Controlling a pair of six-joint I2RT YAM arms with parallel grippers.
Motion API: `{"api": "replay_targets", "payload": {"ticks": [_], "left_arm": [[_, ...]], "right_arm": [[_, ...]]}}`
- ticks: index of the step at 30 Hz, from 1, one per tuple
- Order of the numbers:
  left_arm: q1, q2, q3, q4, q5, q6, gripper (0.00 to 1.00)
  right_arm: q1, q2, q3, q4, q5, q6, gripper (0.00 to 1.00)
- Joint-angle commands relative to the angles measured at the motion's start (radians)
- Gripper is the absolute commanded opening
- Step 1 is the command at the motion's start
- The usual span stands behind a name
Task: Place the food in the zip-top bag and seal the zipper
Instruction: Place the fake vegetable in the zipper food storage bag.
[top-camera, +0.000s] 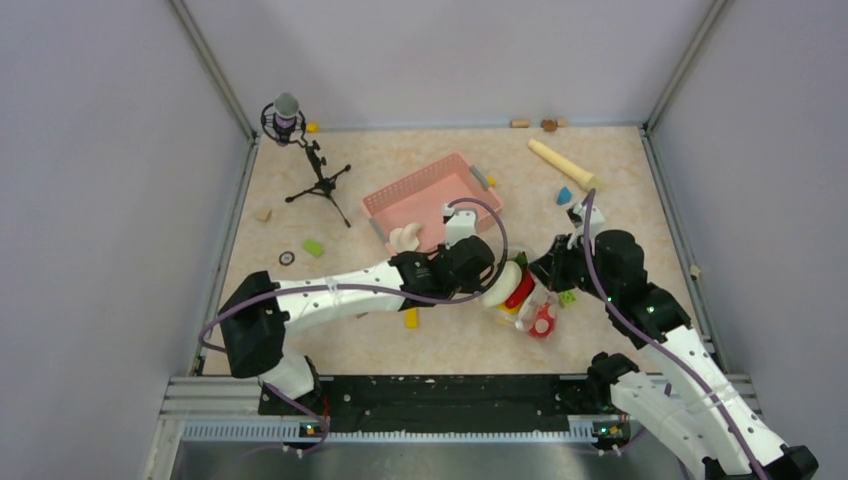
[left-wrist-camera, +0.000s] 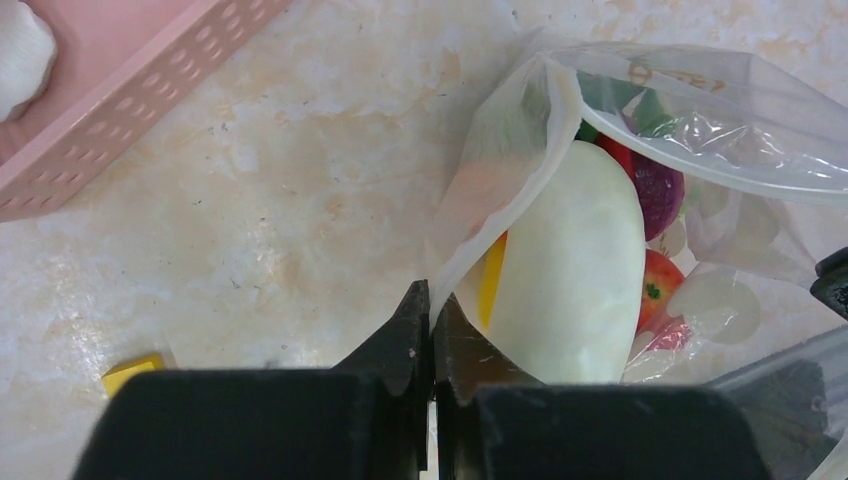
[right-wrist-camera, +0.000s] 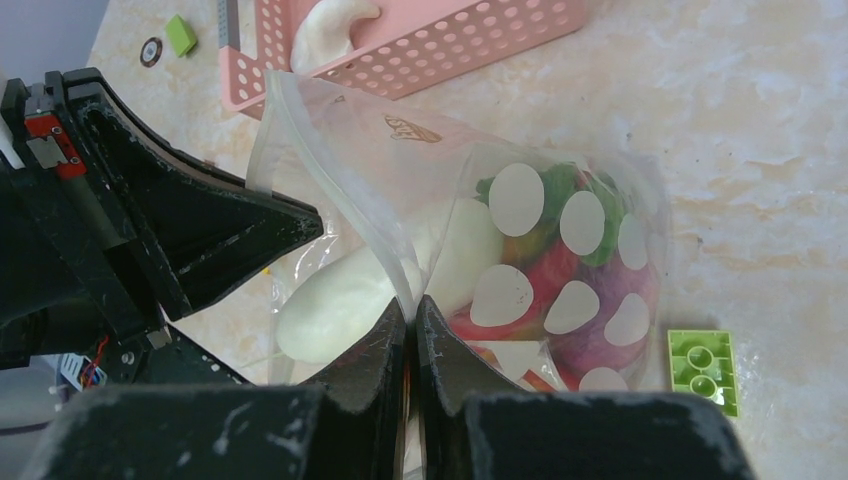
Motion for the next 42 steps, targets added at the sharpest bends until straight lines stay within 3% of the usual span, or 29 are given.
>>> {"api": "replay_targets", "payload": {"ticks": [1, 11, 19, 25, 30, 36, 37, 39, 42], "left_arm": [[0.003, -0.049, 0.025, 0.010, 0.019, 0.007, 0.00], [0.006, -0.166, 0.083, 0.033, 0.056, 0.142, 0.00], [0.053, -0.120, 0.261, -0.206, -0.105, 0.227, 0.00], [0.055, -0.061, 0.326, -0.255, -0.019, 0.330, 0.03], [0.056, -0.007, 0.344, -0.243, 0.090, 0.351, 0.05], [0.075, 0.077, 0.416, -0.274, 0.111, 0.336, 0.09], [0.077, 0.083, 0.425, -0.275, 0.115, 0.340, 0.10], [0.077, 0.089, 0.437, -0.285, 0.111, 0.347, 0.22], [0.077, 0.081, 0.422, -0.307, 0.111, 0.347, 0.51]], "right_arm": [[-0.002, -0.008, 0.006, 0.037, -0.012, -0.006, 0.05], [-0.003, -0.003, 0.063, 0.008, -0.135, 0.023, 0.05], [-0.003, 0.017, 0.170, -0.157, -0.054, 0.023, 0.05], [-0.003, 0.048, 0.186, -0.173, -0.091, 0.020, 0.05], [-0.002, 0.082, 0.177, -0.144, -0.147, 0.007, 0.05], [-0.003, 0.061, 0.145, -0.111, -0.123, -0.005, 0.05], [-0.002, 0.058, 0.139, -0.110, -0.110, -0.005, 0.05], [-0.003, 0.051, 0.134, -0.110, -0.089, -0.008, 0.05], [-0.002, 0.045, 0.130, -0.108, -0.082, -0.008, 0.05]]}}
